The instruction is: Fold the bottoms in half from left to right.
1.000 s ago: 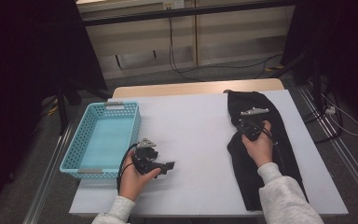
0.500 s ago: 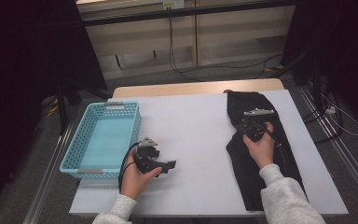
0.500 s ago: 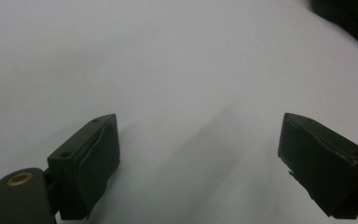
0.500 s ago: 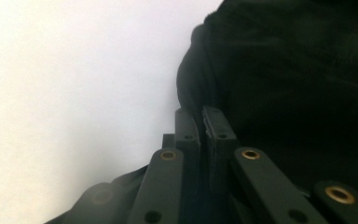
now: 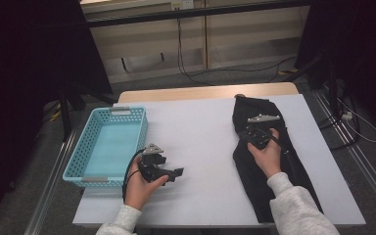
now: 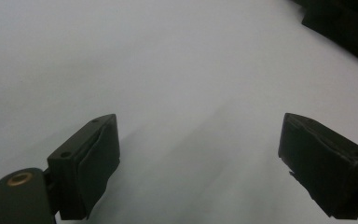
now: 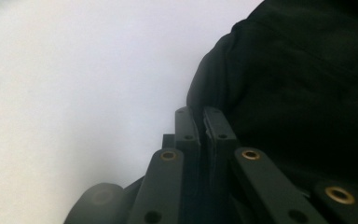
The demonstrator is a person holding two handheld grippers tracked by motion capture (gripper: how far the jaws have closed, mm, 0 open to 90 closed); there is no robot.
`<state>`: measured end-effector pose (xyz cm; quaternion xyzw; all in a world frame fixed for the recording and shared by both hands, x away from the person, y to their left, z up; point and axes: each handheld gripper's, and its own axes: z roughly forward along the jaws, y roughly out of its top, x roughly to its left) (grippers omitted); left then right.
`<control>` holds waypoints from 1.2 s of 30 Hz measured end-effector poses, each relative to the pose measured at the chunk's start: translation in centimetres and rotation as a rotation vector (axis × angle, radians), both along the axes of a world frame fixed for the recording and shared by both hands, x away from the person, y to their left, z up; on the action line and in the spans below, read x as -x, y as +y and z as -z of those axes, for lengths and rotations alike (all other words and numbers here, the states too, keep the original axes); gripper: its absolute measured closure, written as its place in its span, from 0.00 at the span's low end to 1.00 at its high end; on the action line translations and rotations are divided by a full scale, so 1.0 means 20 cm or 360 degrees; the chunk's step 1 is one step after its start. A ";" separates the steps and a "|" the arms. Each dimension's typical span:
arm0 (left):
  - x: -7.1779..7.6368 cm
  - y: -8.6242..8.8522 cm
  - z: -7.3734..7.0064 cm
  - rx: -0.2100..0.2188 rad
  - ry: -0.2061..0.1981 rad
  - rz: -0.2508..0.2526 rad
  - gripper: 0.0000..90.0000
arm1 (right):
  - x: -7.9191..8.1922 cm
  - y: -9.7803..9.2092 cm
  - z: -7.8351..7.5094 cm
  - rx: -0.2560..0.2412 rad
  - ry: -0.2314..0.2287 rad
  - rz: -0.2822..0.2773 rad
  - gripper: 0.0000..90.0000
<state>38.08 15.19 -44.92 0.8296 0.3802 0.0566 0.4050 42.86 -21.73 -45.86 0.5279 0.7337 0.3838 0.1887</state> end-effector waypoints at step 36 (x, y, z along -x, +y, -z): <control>0.02 0.03 -0.01 0.0005 -0.0004 -0.0010 0.14 | 0.05 0.37 0.00 -0.0003 0.0030 -0.0472 0.95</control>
